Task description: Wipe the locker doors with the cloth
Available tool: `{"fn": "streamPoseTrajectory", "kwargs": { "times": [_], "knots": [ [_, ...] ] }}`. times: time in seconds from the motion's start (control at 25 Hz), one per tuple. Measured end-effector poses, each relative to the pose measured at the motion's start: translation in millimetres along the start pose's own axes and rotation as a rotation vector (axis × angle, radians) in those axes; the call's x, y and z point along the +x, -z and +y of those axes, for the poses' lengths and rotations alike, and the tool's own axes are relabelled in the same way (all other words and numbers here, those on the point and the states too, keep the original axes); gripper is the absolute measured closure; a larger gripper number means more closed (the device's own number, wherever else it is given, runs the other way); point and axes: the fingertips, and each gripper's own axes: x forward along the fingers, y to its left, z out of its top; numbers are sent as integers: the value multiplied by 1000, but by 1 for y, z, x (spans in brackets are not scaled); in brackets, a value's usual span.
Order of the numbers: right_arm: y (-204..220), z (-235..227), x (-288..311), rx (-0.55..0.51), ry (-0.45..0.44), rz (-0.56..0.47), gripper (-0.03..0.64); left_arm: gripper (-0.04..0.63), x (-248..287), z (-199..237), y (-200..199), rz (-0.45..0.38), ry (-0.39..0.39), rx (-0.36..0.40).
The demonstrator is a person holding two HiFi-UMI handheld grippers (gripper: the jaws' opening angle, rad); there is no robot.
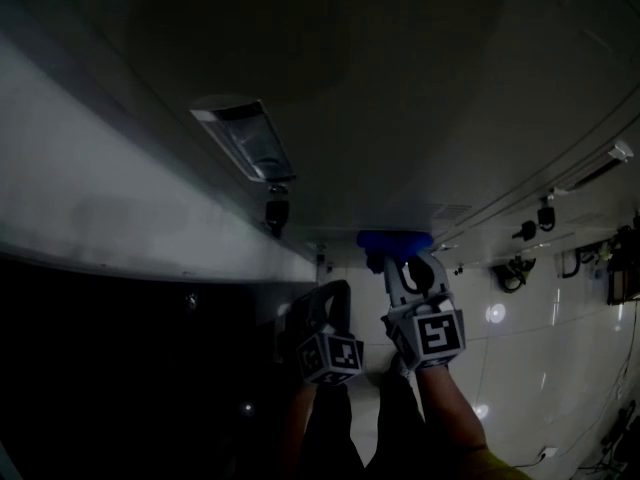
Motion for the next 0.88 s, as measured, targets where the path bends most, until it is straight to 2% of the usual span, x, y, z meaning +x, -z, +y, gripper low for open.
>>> {"fn": "streamPoseTrajectory", "kwargs": {
  "times": [0.12,0.24,0.32,0.4,0.56,0.68,0.76,0.88],
  "knots": [
    [3,-4,10,-35,28,-2,548,591,3,2,7,14,-21,-38],
    [43,-12,18,8,55,20,548,591,3,6,5,7,-15,-69],
    [73,-12,26,-64,70,3,548,591,5,5,8,8,-7,-73],
    [129,-10,44,-102,92,82,548,591,8,8,12,10,-16,-69],
    [259,-23,77,22,112,243,548,591,3,22,10,-6,-54,-89],
    [319,-39,89,58,138,325,548,591,3,23,11,11,-49,-82],
    [327,-42,90,74,157,326,548,591,11,22,20,25,-58,-92],
    [310,-29,88,23,126,309,548,591,19,23,32,43,-58,-105]
  ]
}}
